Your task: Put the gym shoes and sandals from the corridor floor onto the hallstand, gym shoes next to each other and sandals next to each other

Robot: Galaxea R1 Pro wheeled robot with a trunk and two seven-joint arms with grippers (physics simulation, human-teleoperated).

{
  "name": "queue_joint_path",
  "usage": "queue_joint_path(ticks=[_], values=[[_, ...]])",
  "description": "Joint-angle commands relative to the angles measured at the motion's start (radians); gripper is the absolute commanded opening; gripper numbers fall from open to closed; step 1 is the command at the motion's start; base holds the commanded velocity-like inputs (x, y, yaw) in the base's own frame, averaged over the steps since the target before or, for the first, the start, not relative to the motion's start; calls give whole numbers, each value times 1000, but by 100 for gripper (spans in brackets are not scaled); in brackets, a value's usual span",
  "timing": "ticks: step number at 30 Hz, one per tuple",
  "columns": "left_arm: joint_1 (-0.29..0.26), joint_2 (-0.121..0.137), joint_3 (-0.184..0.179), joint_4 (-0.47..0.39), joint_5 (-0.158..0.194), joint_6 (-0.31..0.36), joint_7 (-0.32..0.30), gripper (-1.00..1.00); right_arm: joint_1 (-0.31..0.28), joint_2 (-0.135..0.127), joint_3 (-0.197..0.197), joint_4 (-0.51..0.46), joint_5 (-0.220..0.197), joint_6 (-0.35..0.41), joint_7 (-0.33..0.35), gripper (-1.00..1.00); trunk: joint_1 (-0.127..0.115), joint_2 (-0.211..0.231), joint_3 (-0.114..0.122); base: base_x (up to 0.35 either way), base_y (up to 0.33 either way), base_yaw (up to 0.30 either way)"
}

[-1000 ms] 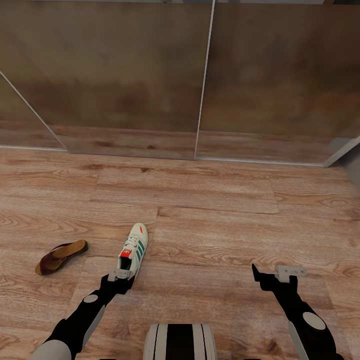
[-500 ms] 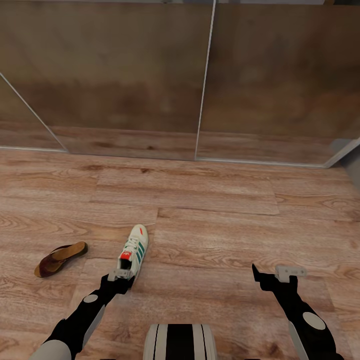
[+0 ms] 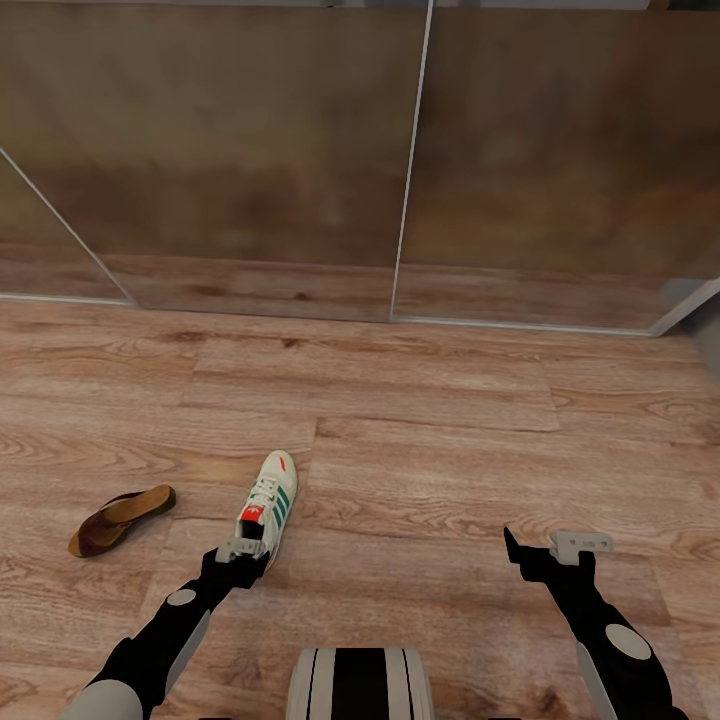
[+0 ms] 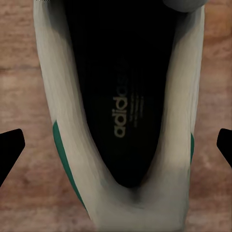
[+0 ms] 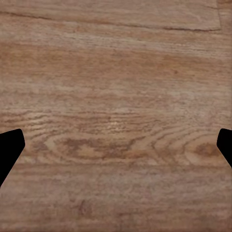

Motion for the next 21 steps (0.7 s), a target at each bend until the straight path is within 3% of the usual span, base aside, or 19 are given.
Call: queue_joint_path(ticks=[1, 7, 13, 21], values=[[0, 1, -4, 0, 1, -1, 0, 100, 0, 0, 0, -1, -3, 5, 0, 100, 0, 0, -1, 1, 0, 0], [1, 1, -4, 0, 0, -3, 0, 100, 0, 0, 0, -1, -3, 4, 0, 100, 0, 0, -1, 0, 0, 0], [1, 1, -3, 0, 4, -4, 0, 100, 0, 0, 0, -1, -3, 4, 0, 100, 3, -2, -24, 0, 0, 0], [1, 0, -4, 0, 1, -4, 0, 100, 0, 0, 0, -1, -3, 4, 0, 100, 3, -2, -24, 0, 0, 0]])
